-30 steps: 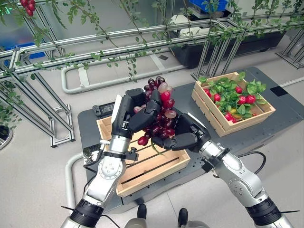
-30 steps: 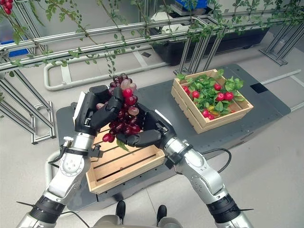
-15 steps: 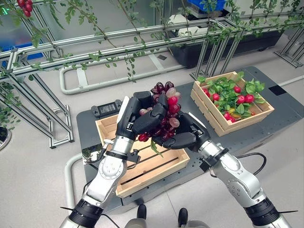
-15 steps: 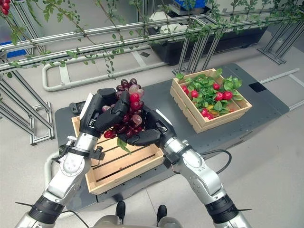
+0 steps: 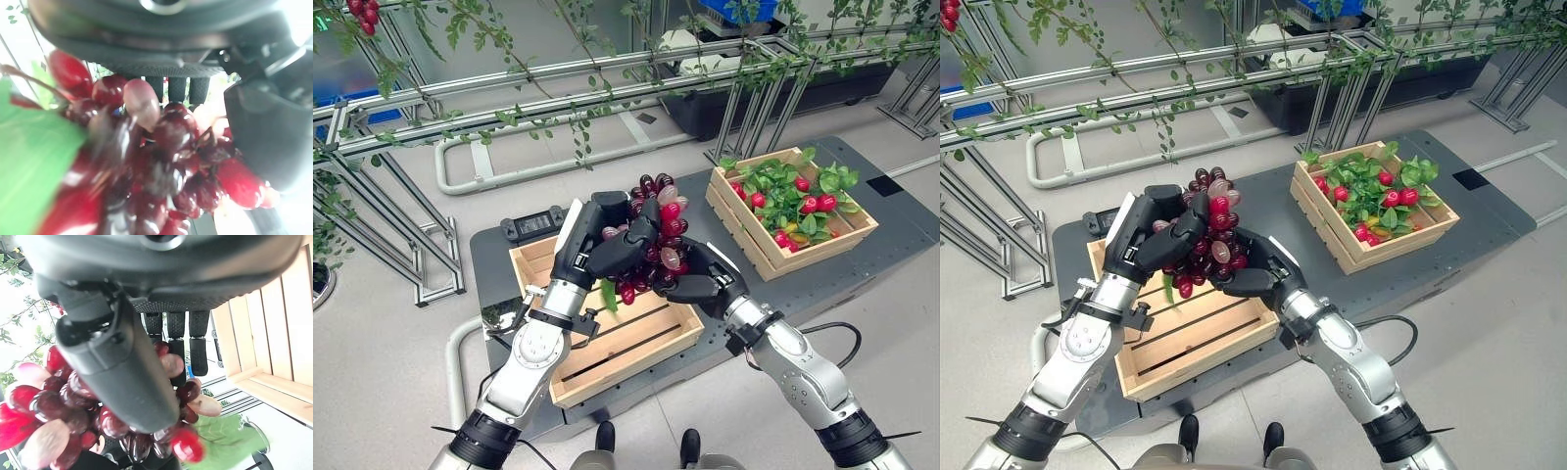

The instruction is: Pick up the fruits from the basket on one side to the basket on the other side

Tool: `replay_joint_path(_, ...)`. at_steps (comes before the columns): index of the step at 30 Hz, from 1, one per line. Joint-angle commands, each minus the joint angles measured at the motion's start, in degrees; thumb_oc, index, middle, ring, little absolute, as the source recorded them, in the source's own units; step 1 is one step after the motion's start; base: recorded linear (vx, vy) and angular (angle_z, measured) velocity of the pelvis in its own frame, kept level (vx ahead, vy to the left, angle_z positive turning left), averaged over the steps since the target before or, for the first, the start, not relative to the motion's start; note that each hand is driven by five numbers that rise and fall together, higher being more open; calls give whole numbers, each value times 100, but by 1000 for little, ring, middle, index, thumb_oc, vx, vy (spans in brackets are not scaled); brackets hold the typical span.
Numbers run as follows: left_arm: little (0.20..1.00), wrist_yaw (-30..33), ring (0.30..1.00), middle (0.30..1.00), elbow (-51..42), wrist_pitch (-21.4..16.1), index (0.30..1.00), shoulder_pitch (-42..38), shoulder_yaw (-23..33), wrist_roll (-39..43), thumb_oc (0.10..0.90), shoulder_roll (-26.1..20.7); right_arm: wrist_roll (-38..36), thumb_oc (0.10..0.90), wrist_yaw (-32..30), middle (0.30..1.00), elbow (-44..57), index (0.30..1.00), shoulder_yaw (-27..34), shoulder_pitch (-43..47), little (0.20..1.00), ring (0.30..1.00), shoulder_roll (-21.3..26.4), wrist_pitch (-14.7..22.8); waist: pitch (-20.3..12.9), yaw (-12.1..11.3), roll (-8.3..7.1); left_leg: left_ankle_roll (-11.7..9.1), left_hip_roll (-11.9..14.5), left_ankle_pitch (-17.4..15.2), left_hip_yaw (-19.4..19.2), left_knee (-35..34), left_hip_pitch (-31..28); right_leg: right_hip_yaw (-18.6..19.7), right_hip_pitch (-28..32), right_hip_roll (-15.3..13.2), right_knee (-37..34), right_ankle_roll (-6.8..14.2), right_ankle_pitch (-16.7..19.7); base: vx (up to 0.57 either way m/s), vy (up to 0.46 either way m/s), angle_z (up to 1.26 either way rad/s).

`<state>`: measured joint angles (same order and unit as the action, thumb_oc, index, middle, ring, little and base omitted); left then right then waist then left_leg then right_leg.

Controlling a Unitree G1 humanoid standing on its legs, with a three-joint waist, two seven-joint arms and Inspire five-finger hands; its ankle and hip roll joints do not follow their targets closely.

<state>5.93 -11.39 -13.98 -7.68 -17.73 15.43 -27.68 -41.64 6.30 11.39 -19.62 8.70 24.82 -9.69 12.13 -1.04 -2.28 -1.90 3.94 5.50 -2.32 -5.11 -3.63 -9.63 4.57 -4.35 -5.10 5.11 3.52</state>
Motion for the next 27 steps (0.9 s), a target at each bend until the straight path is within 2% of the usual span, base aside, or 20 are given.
replay_joint_path(1, 392, -70, 392, 392, -222, -404, 392, -473, -241, -69, 461, 48, -641, 400, 89, 300, 473, 300, 40, 192, 300, 300, -390, 643, -889, -29, -27, -80, 35, -865, -202, 11, -404, 15, 133, -188, 10, 220, -214, 1, -91, -1)
replay_joint_path(3, 446, -72, 446, 446, -212, -415, 446, -450, -217, -98, 497, 45, -662, 400, 71, 300, 452, 300, 60, 158, 300, 300, -394, 682, -888, -19, -35, -85, 53, -853, -217, 11, -392, 29, 115, -163, 10, 211, -216, -8, -86, -1)
replay_joint_path(4, 540, -21, 540, 540, -213, -440, 540, -403, -205, -153, 560, 24, -644, 400, 48, 300, 437, 300, 76, 119, 300, 300, -404, 719, -875, -5, -43, -91, 80, -831, -240, 11, -384, 49, 97, -128, 10, 194, -212, -18, -117, -1)
replay_joint_path(5, 594, -16, 594, 594, -195, -441, 594, -373, -193, -166, 596, 2, -647, 400, 10, 300, 433, 300, 97, 88, 300, 300, -412, 724, -867, 7, -54, -97, 105, -816, -264, 11, -378, 60, 81, -91, 10, 178, -216, -22, -136, -3)
replay_joint_path(6, 900, 4, 900, 900, -182, -441, 900, -345, -174, -217, 800, -16, -641, 400, -11, 300, 432, 300, 126, 47, 300, 300, -414, 722, -858, 20, -63, -100, 129, -800, -288, 11, -372, 83, 67, -59, 10, 164, -219, -17, -123, -4)
replay_joint_path(13, 900, 101, 900, 900, -208, -551, 900, -221, 56, -433, 800, -147, -890, 400, -101, 300, 375, 300, 353, -100, 300, 300, -305, 736, -768, 46, -131, -116, 222, -639, -237, 11, -347, 364, 14, 190, 10, 19, -237, -32, -92, -12)
replay_joint_path(14, 900, 34, 900, 900, -236, -527, 900, -191, 111, -587, 800, -182, -997, 400, -80, 300, 368, 300, 398, -137, 300, 300, -284, 736, -742, 17, -156, -120, 186, -601, -115, 102, -297, 483, -3, 191, 10, -6, -199, -35, 24, -18)
replay_joint_path(17, 900, -160, 900, 900, -315, -495, 900, -38, 243, -856, 800, -260, -1068, 400, 25, 300, 428, 300, 452, -259, 300, 300, -222, 697, -708, -92, -184, -95, -49, -782, 507, 577, -90, 791, -13, 152, 10, -17, -145, -26, 65, -39)
replay_joint_path(18, 900, -227, 900, 900, -330, -476, 900, 29, 319, -909, 800, -298, -1142, 400, 37, 300, 460, 300, 465, -273, 300, 300, -174, 670, -695, -152, -196, -83, -186, -886, 788, 790, -2, 938, -16, 123, 10, -11, -117, -41, 225, -77)
replay_joint_path(19, 900, -298, 900, 900, -375, -393, 900, 114, 468, -887, 800, -379, -1265, 400, 45, 300, 512, 300, 449, -276, 300, 300, -74, 646, -663, -271, -211, -41, -523, -1075, 1327, 1240, 188, 1206, -31, 48, 10, 17, -45, -42, 241, -89)
replay_joint_path(20, 900, -326, 900, 900, -376, -373, 900, 127, 507, -883, 800, -395, -1297, 400, 46, 300, 519, 300, 448, -266, 300, 300, -48, 641, -658, -291, -208, -23, -585, -1099, 1407, 1301, 218, 1265, -36, 36, 10, 25, -30, -21, 349, -103)
replay_joint_path(21, 900, -521, 900, 900, -335, -318, 900, 140, 625, -862, 800, -462, -1432, 400, -4, 300, 528, 300, 431, -206, 300, 300, 30, 648, -636, -345, -175, 33, -723, -1188, 1568, 1440, 247, 1453, -21, 7, 10, 43, 0, -20, 347, -108)
replay_joint_path(23, 900, -787, 900, 900, -272, -282, 900, 112, 676, -776, 800, -543, -1506, 400, -49, 300, 462, 300, 414, -140, 300, 300, 20, 697, -639, -350, -167, 55, -805, -1194, 1574, 1483, 277, 1572, -74, -57, 10, 81, 65, -67, 360, -115)
replay_joint_path(24, 900, -1340, 900, 900, -194, -196, 900, 39, 667, -523, 800, -629, -1575, 400, -47, 300, 375, 300, 440, -96, 300, 300, -19, 783, -670, -282, -86, 88, -818, -1183, 1437, 1300, 188, 1600, -153, -174, 10, 177, 129, -115, 407, -89)
replay_joint_path(26, 900, -1665, 900, 900, -168, -147, 900, -19, 634, -119, 800, -729, -1560, 400, -9, 300, 329, 300, 459, -83, 300, 300, -55, 889, -681, -221, -18, 135, -840, -1185, 1399, 1129, 69, 1649, -284, -246, 44, 270, 199, -112, 400, -55)
replay_joint_path(27, 900, -2256, 900, 900, -96, -106, 900, -92, 603, 473, 800, -788, -1564, 400, -10, 300, 324, 300, 497, -113, 300, 300, -147, 981, -678, -143, 59, 231, -892, -1253, 1334, 1017, -25, 1722, -528, -335, 197, 385, 247, -91, 242, -31)
